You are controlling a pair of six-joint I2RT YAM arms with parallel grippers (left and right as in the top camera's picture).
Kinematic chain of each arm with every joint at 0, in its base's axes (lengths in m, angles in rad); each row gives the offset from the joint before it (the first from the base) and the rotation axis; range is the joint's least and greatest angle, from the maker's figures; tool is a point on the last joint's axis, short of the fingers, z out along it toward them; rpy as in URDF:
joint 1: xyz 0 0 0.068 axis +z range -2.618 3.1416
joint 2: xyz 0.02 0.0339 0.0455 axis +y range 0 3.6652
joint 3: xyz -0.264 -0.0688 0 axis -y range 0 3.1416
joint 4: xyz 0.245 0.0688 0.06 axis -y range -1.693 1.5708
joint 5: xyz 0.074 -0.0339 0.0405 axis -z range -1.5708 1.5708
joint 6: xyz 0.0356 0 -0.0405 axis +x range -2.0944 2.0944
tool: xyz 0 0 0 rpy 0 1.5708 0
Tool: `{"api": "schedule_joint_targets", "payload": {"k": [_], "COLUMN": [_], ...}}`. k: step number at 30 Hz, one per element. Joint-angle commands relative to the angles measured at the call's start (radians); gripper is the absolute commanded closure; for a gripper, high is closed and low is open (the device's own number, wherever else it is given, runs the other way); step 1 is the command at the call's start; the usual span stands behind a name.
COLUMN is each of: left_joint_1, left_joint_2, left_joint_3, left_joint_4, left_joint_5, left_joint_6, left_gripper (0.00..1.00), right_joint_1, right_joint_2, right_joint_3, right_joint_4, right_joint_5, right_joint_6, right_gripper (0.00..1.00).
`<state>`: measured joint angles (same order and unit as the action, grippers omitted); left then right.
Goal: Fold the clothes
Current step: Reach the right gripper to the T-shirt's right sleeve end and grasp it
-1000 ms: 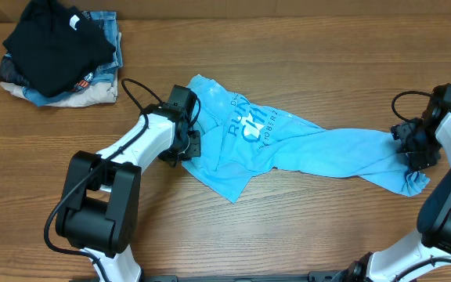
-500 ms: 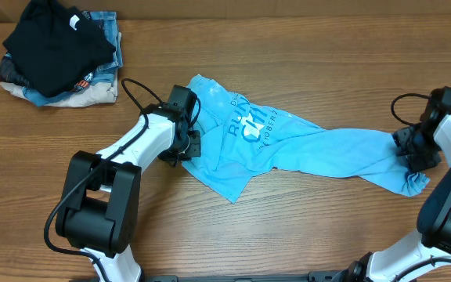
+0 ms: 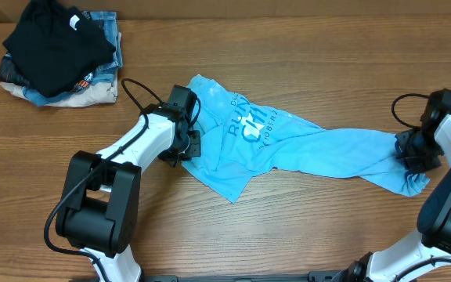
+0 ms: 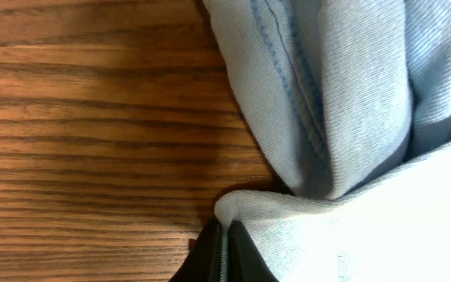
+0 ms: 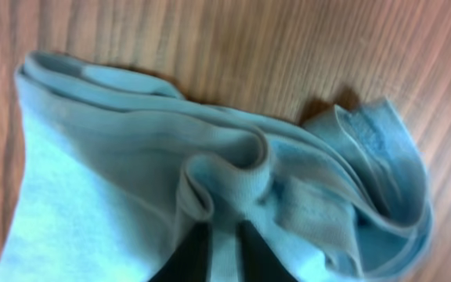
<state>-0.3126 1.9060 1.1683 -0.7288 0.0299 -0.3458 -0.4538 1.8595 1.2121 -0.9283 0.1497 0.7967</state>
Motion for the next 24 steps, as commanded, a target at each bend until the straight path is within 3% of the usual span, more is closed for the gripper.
{"api": "schedule_joint_targets", "payload": {"k": [1,12,13,15,16,24], "left_joint_1": [0.000,0.000,0.000,0.000,0.000,0.000], "left_joint_2": [0.048,0.044,0.044,0.044,0.044,0.044], "left_joint_3": [-0.002,0.139,0.148,0.157,0.157,0.156], "left_joint_4": [-0.024,-0.137,-0.138,-0.137,-0.136,-0.147], "left_joint_5": [0.023,0.023,0.022,0.023,0.022,0.022], "left_joint_6": [-0.021,0.000,0.002,0.001,0.001,0.001], "left_gripper": [0.96,0.96,0.96,0.96,0.96,0.96], "right_joint_1": [-0.012,-0.012,-0.012,-0.012,-0.006,0.077], "right_joint_2": [0.005,-0.044,-0.046,-0.043,-0.042,-0.003], "right_joint_3": [0.087,0.221,0.221,0.216,0.208,0.133], "right_joint_4": [-0.039,-0.177,-0.177,-0.175,-0.167,-0.072], "right_joint_5": [0.013,0.002,-0.002,-0.043,-0.063,-0.064], "right_joint_6": [0.019,0.013,0.003,-0.029,-0.043,-0.044], "right_gripper": [0.96,0.96,0.92,0.61,0.53,0.31]}}
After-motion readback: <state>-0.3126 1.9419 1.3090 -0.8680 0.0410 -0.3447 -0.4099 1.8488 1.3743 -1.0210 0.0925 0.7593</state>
